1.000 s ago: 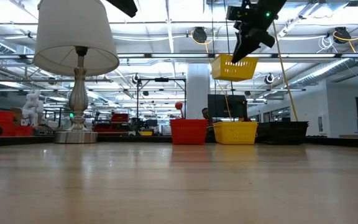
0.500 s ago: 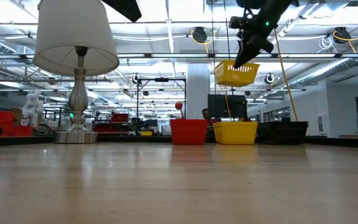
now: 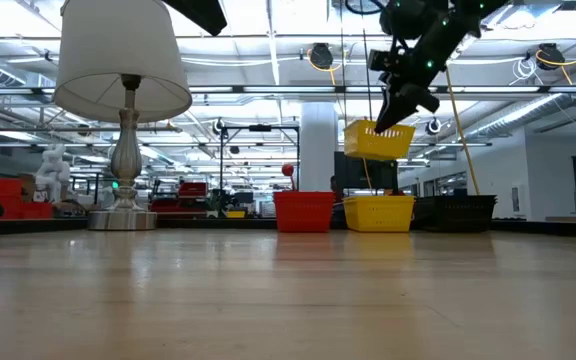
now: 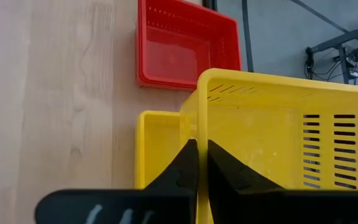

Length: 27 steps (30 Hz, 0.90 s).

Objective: Stack baskets by color
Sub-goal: Stack the bottom yellow bin on top of the yellow bin

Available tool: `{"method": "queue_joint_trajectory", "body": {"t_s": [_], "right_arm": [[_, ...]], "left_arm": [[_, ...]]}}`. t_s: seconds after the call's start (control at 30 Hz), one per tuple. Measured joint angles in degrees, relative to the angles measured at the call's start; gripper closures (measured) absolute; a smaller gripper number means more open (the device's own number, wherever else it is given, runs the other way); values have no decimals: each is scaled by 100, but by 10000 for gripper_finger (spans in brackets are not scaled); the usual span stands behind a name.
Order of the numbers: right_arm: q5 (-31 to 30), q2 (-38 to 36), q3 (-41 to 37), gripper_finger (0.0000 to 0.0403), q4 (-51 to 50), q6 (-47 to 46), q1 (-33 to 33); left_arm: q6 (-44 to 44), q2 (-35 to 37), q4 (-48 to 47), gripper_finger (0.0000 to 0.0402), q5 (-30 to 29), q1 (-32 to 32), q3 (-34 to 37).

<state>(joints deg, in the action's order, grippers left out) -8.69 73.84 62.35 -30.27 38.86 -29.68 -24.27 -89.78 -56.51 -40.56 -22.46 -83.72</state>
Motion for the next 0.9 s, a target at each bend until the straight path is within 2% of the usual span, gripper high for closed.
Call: {"method": "queue_joint_trajectory", "body": {"t_s": [0.4,0.9], "right_arm": [[300,267,-800,396,1079,98,-220],[264,985,-833,396,1205,-56,-250]], "left_arm": [[16,0,114,183,0,0,0],[44,0,122,183,-2,0,2]]}}
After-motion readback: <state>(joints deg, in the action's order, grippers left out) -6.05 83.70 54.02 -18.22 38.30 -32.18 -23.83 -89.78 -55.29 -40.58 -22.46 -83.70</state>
